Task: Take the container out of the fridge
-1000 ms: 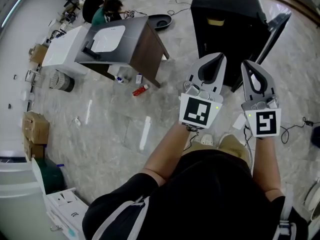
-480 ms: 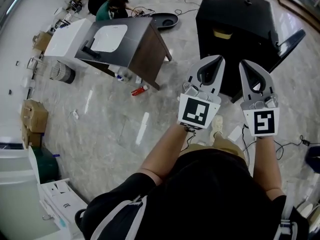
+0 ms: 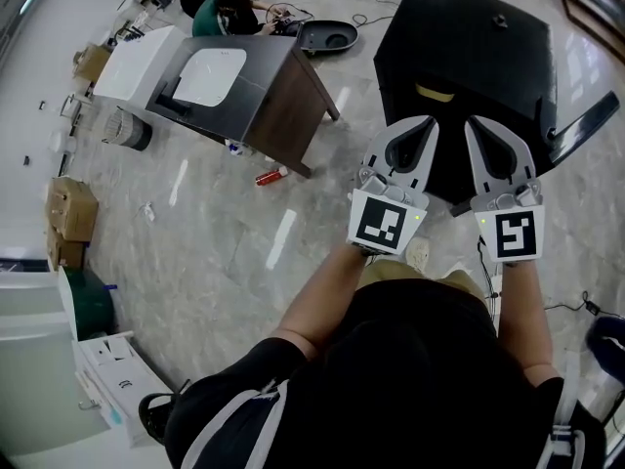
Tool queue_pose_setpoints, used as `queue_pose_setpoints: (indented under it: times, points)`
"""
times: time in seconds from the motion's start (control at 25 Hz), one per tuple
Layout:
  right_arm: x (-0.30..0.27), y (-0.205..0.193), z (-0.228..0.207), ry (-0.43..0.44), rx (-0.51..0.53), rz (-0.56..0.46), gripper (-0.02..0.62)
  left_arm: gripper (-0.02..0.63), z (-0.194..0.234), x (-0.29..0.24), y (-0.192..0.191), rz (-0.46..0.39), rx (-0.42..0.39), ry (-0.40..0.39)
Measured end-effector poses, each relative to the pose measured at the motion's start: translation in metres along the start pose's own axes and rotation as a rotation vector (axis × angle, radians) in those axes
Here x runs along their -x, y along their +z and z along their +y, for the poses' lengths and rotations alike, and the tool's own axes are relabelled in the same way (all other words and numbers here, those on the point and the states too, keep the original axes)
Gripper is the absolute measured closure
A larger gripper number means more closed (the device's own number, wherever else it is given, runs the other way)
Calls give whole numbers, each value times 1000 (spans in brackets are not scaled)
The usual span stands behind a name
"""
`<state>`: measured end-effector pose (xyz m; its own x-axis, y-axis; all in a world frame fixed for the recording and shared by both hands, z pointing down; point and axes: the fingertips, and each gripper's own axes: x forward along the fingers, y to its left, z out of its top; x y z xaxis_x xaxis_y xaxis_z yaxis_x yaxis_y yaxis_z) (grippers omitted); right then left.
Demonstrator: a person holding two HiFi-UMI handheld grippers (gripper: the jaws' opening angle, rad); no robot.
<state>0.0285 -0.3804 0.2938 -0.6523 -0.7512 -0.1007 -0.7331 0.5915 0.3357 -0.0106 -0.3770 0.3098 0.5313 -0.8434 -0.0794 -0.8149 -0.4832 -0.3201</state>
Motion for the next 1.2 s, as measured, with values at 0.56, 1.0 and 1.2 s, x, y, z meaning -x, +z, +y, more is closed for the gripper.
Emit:
queue_pose_setpoints:
  times: [0.56, 1.0, 1.2]
  points:
    - [-42, -36, -35, 13, -92, 3, 558, 581, 21, -54, -63, 155, 2, -27]
    - [-44, -48, -56, -53, -115, 17, 558, 463, 10, -101, -171, 471, -393, -202]
    - [-36, -43, -64, -74, -100, 6, 558, 463, 5, -116, -207, 540, -615, -221]
